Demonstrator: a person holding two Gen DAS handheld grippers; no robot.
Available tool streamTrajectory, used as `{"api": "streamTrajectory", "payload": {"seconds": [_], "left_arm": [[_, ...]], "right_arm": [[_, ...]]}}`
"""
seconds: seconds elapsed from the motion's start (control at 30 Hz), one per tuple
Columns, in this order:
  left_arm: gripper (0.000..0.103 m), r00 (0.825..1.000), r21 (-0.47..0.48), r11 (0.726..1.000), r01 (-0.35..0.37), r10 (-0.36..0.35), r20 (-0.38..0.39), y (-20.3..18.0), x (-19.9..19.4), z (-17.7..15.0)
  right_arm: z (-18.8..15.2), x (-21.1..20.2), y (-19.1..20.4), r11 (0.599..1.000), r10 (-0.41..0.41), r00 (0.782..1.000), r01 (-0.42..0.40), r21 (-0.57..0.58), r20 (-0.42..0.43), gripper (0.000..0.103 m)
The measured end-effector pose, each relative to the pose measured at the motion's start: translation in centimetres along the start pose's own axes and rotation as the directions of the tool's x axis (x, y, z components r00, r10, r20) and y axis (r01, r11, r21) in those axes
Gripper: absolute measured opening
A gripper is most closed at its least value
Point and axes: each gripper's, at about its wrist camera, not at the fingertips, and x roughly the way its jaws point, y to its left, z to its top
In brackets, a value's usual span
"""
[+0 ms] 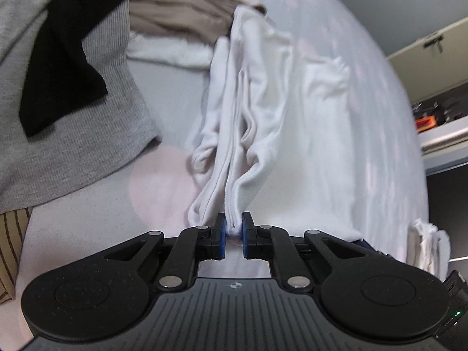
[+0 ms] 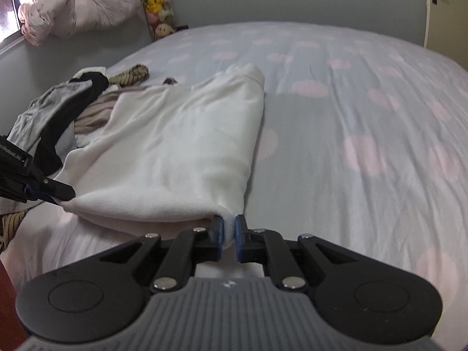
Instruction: Fold clothes
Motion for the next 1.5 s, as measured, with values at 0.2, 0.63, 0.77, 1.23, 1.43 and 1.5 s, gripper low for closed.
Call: {"api": "streamTrajectory", "payload": {"seconds": [0.2,0.63,0.77,1.23,1.43,1.5], "left_arm": [[0.018,1.0,-0.011,1.0,0.001,-0.001,-0.004,0.3,-0.2,0.1],[0.056,0.997,0.007,1.0,0.014,-0.014,0.076,0.0,-0.8,1.9],[0.056,0.997,-0.044,0.999,0.01,-0.007,0.075,1.4,0.2,2.9],[0.019,0.999,-0.009,0.999,0.043,-0.043,0.029,1.1,2.5,3.3],[0.013,0.997,0.054,0.996,0.077,-0.078,0.017,-1.1,-0.6,3.4],[0.013,0.996,0.075,0.993,0.092,-0.091,-0.015,-2.1,-1.6,3.2]], "right_arm": [[-0.2,0.5,-0.7,0.999,0.032,0.997,-0.03,0.027,-0.074,0.024],[1.0,-1.0,-2.9,0.961,0.198,0.98,-0.199,0.192,0.024,0.056],[1.1,1.1,-4.5,0.936,0.21,0.978,-0.203,0.287,0.006,0.056],[0.2,3.9,-5.8,0.824,0.383,0.923,-0.33,0.46,-0.025,0.021],[1.8,1.6,-6.7,0.779,0.426,0.905,-0.377,0.5,0.019,0.017],[3.0,-0.1,-6.8,0.791,0.42,0.907,-0.375,0.483,0.016,0.017]]}}
